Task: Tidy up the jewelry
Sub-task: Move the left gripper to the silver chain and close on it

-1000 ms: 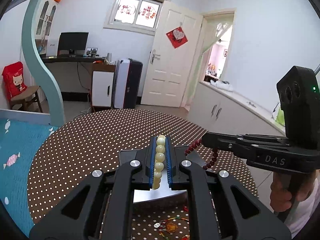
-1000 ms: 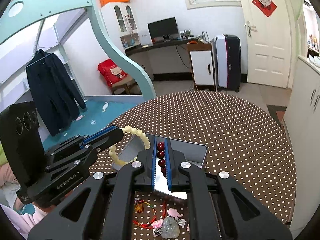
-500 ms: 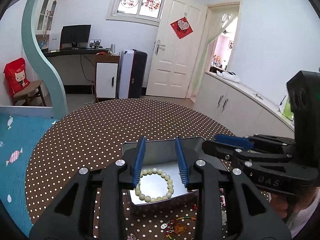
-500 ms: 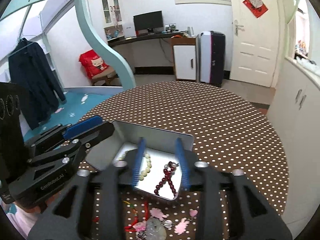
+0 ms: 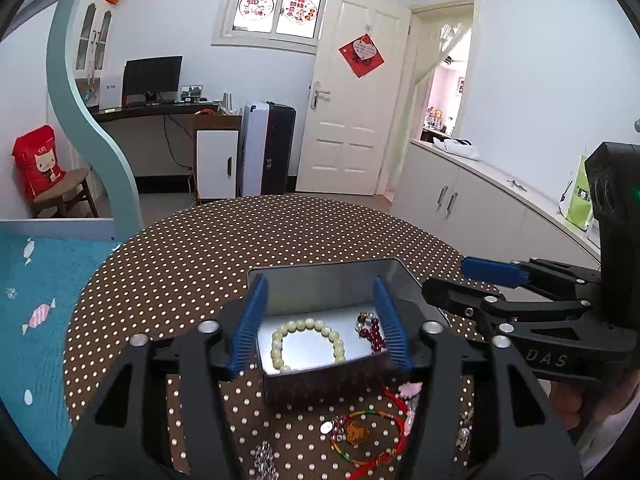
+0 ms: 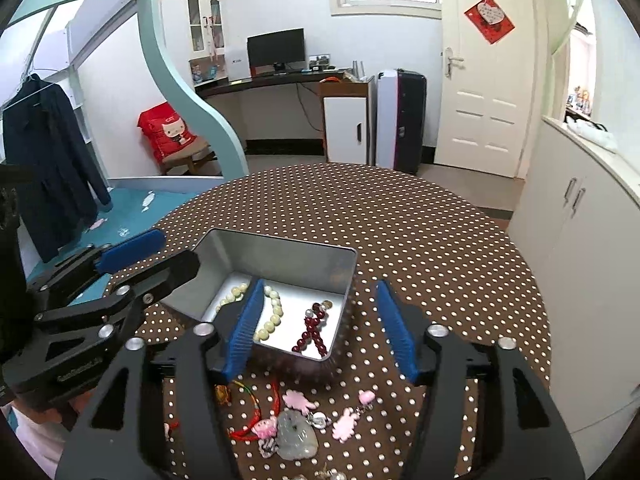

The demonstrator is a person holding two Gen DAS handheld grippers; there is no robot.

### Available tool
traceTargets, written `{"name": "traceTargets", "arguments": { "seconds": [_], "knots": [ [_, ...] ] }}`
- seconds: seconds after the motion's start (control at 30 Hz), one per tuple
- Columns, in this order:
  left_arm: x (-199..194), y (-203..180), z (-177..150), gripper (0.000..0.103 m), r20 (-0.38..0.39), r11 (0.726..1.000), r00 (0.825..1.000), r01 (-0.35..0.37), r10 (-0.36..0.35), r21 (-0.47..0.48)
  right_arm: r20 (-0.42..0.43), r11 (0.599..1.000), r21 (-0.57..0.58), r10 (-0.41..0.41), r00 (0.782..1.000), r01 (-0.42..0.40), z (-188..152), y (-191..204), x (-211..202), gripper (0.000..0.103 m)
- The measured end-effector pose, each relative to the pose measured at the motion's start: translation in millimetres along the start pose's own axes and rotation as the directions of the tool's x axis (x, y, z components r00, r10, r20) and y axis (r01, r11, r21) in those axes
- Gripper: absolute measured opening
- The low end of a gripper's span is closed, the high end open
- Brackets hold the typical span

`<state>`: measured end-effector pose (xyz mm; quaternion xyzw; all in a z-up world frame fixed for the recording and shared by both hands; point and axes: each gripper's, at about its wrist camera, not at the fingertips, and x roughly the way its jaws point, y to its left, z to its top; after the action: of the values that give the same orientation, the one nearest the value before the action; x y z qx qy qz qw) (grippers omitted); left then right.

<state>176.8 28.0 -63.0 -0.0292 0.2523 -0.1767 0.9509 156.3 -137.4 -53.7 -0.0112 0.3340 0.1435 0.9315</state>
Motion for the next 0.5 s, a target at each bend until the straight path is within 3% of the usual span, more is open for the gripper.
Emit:
{"name": "traceTargets", "arguments": {
  "seconds": [0.23, 0.4, 0.5],
  "knots": [
    [-21, 4, -16, 0.073, -0.003, 0.999, 0.999, -0.035, 0.035, -0.008, 0.022, 0.998, 0.023, -0.064, 0.998, 0.063, -14, -3, -15, 0.095],
    [-38, 9, -27, 0.087, -0.002, 0.997, 0.997, -0.073, 0.073, -0.017, 0.011, 0.993, 0.037, -0.111, 0.994, 0.111, -24, -4, -20, 0.096],
    [-47, 14, -36, 0.090, -0.012, 0.996, 0.996, -0.088, 0.088, -0.032, 0.007, 0.988, 0.034, -0.150, 0.989, 0.150, -33, -2, -22, 0.096]
  ]
}}
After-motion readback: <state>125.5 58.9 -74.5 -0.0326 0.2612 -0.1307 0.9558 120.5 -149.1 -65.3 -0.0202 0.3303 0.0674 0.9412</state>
